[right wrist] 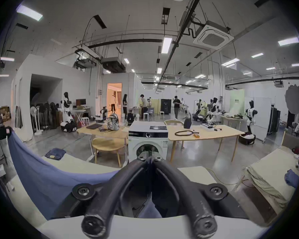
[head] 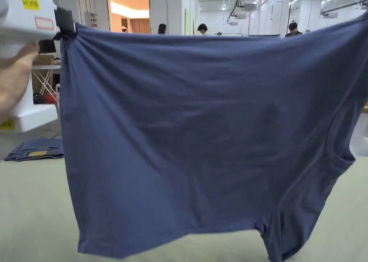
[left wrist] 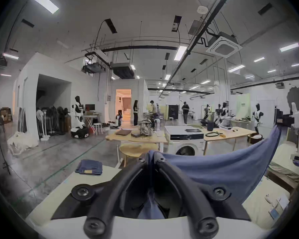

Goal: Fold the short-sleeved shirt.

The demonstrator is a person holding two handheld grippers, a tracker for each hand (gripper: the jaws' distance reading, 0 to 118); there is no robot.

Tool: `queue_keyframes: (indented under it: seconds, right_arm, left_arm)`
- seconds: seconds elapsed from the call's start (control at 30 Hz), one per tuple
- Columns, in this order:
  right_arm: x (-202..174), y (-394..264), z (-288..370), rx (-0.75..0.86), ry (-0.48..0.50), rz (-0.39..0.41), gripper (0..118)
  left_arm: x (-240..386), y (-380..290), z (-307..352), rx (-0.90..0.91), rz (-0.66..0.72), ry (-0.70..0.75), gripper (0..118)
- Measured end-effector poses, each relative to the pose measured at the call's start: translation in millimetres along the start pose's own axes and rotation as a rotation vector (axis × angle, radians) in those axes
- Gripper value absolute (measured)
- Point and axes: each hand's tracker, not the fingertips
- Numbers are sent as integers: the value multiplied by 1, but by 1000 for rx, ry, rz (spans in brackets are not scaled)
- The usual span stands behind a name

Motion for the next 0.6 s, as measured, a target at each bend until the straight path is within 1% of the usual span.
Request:
queue_keyframes:
  seconds: [0.07,0.1,0.17,0.23,0.4,0.47,0.5,0.53,0.6]
  right_arm:
    - [-3,8,-12,4,-6,-5,0]
    - [3,17,-42,-4,-13,-9,0]
    - [0,21,-54,-11,-37,-4,0]
    - [-2,18,-58,-13,-37,1,0]
    - [-3,-8,-78,-38,-15,31,0]
    - [0,-27,-85,-58,-4,18,0]
    - [-8,-42,-67,-74,-1,11,0]
    - [-7,-54,-67,-80,0,2,0]
    - [-7,-73,-64,-102,-3,-4,0]
  left_arm:
    - [2,5,-8,9,-19,11,0]
    - [2,8,-12,13,-26,18,0]
    - [8,10,-16,8,-35,9,0]
    - [12,7,-21,3,-43,11,0]
    - [21,-28,-32,-43,-64,17,0]
    - [21,-52,-36,-79,-42,8,0]
    - [21,-65,-37,-94,-37,5,0]
    - [33,-80,-29,-93,-40,7,0]
    - [37,-100,-25,-135,-42,5,0]
